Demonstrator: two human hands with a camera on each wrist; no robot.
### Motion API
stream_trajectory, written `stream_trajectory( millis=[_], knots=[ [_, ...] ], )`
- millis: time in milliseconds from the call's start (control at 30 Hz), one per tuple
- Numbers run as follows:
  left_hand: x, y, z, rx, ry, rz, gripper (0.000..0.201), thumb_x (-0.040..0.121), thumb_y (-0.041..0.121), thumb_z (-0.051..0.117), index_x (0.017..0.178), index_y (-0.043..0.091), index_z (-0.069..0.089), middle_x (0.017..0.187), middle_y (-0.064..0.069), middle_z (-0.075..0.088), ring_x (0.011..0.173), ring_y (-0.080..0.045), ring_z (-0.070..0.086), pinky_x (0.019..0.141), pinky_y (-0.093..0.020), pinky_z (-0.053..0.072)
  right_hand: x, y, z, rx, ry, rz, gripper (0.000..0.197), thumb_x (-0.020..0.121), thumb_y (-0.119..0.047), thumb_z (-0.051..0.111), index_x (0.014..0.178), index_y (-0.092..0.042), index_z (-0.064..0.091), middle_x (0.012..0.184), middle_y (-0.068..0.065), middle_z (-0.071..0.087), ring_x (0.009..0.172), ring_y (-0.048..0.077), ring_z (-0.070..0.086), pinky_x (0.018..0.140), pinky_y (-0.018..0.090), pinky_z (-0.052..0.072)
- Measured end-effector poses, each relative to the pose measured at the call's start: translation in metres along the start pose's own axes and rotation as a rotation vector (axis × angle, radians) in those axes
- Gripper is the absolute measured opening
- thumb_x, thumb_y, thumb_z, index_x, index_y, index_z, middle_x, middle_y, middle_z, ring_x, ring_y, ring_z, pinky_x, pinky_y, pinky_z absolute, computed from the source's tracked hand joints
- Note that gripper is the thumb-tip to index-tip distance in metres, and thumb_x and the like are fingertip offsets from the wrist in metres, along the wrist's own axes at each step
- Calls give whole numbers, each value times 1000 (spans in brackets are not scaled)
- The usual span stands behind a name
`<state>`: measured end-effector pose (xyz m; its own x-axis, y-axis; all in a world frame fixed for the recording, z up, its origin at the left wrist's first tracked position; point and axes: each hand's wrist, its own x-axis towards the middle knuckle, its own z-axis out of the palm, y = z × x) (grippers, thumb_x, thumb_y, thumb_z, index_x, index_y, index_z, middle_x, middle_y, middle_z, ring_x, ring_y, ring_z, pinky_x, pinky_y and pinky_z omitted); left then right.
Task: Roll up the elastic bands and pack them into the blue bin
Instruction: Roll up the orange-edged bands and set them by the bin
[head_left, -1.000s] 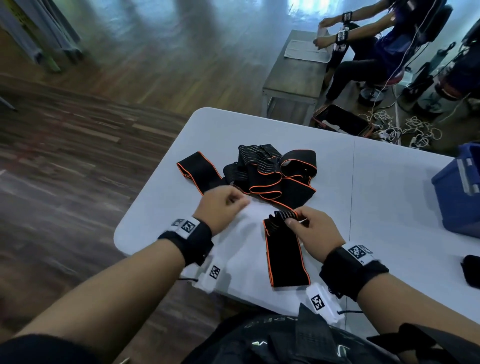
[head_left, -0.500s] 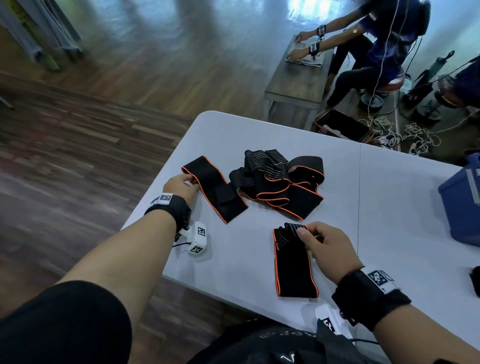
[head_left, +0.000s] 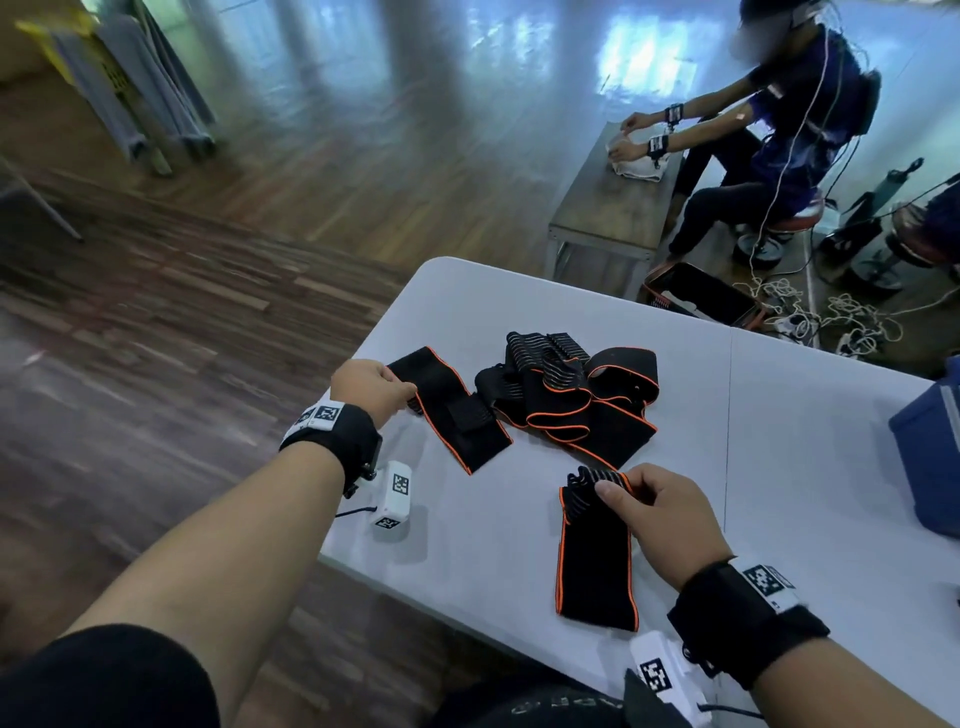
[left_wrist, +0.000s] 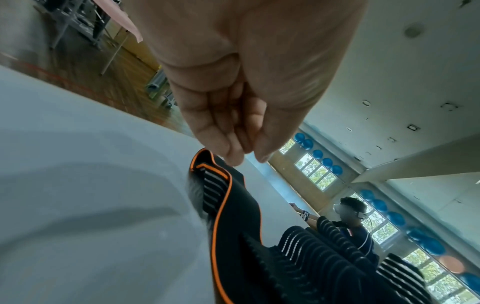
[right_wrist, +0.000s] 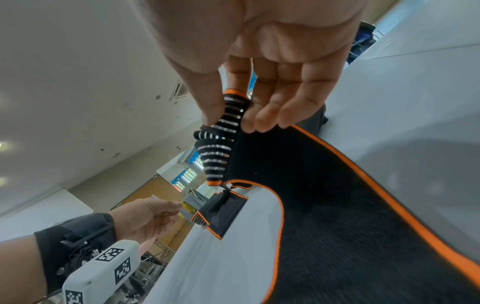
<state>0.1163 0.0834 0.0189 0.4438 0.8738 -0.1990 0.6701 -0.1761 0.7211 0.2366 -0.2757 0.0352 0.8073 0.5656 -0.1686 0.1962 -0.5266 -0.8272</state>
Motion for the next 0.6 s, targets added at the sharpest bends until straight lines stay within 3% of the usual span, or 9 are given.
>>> stream_trajectory(
  millis=[100,200,300,400,500,600],
  knots=[
    [-8,2,-2,14,-29,11,23,75,23,75,62,18,57,57,0,71,68,-22,74,69,-37,63,2,-3,2,1,1,-31,28,86,-36,72,69,-16,62,63,4,60,59,19,56,61,39,48],
    [-15,-9,3,35,-81,-53,14,79,24,72,75,19,60,72,-8,72,76,-29,74,75,-42,62,-1,-4,4,-8,-20,-39,28,86,-39,71,72,-15,63,71,11,65,69,29,63,68,46,53],
    [-13,-23,13,-14,-88,-119,7,74,26,65,80,24,61,80,-8,72,79,-31,72,79,-46,62,-8,-4,2,-16,-52,-39,26,88,-36,70,71,-17,62,70,8,65,67,24,62,68,44,53],
    [-7,-27,25,-89,-52,-164,16,77,28,72,89,28,61,84,-6,73,76,-30,73,78,-43,62,-18,3,-5,-23,-91,-26,24,89,-31,70,69,-19,63,61,-2,61,59,13,55,65,39,49],
    [-1,-22,34,-103,-34,-172,27,77,41,78,77,16,70,75,-8,74,76,-30,73,77,-39,61,-26,14,-14,-18,-101,-2,22,89,-29,70,70,-21,64,61,-6,60,58,11,54,67,41,51],
    [4,-17,41,-111,-15,-192,38,80,42,75,68,6,73,70,-14,73,72,-33,72,76,-41,61,-32,23,-21,-14,-91,16,22,89,-32,69,71,-22,64,67,1,64,66,21,59,72,47,54]
  ],
)
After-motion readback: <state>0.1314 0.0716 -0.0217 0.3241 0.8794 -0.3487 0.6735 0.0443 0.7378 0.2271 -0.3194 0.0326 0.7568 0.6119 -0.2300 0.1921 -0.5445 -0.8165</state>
